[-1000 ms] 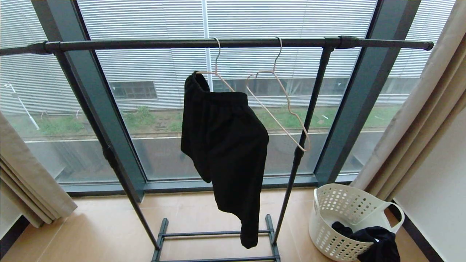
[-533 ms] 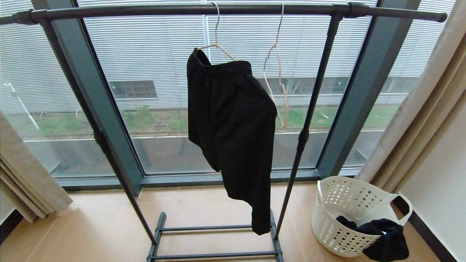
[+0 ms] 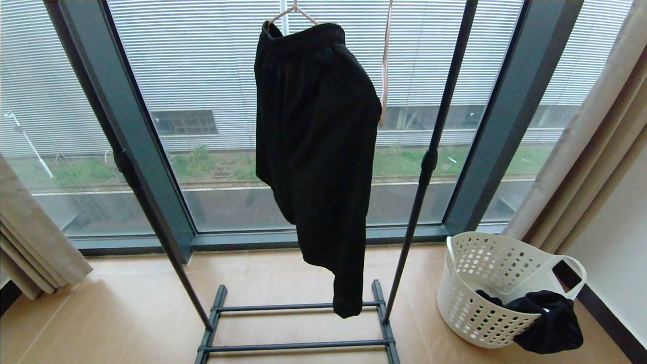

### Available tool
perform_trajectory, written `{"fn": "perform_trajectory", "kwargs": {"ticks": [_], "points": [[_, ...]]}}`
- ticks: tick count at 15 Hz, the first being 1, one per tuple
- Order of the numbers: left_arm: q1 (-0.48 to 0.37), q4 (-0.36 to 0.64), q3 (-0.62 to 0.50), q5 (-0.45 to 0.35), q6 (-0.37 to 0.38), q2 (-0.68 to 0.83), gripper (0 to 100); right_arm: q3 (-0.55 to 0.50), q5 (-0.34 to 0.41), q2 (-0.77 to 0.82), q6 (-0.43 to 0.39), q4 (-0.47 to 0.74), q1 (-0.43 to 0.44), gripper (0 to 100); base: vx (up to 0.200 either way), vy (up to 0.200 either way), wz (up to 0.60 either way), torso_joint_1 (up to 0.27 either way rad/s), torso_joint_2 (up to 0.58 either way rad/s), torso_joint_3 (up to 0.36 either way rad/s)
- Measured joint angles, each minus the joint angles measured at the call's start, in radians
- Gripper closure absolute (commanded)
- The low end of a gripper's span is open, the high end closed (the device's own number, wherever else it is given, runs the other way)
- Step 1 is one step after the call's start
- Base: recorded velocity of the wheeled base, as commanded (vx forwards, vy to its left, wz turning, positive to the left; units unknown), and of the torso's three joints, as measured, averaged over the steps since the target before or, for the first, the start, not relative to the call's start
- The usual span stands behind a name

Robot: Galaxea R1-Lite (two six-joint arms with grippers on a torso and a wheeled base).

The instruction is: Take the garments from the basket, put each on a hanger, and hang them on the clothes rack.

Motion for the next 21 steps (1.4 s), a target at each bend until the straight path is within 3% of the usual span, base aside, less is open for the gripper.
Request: {"fn": "perform_trajectory", "kwargs": {"ticks": [6, 12, 17, 21], "points": [[0.000, 0.001, 0.000, 0.000, 0.000, 0.000, 0, 0.000, 0.000, 0.000, 0.000, -0.001, 0.000, 0, 0.000, 0.000, 0.00, -0.071, 0.33, 0.256], [0.000, 0.001, 0.000, 0.000, 0.000, 0.000, 0, 0.000, 0.000, 0.000, 0.000, -0.001, 0.000, 0, 0.000, 0.000, 0.00, -0.001, 0.01, 0.010], [0.000, 0.001, 0.000, 0.000, 0.000, 0.000, 0, 0.000, 0.000, 0.000, 0.000, -0.001, 0.000, 0, 0.000, 0.000, -0.60, 0.002, 0.00, 0.002], [0.000, 0.000, 0.001, 0.000, 0.001, 0.000, 0, 0.001, 0.000, 0.000, 0.000, -0.001, 0.000, 0, 0.000, -0.050, 0.00, -0.002, 0.00, 0.002]]}}
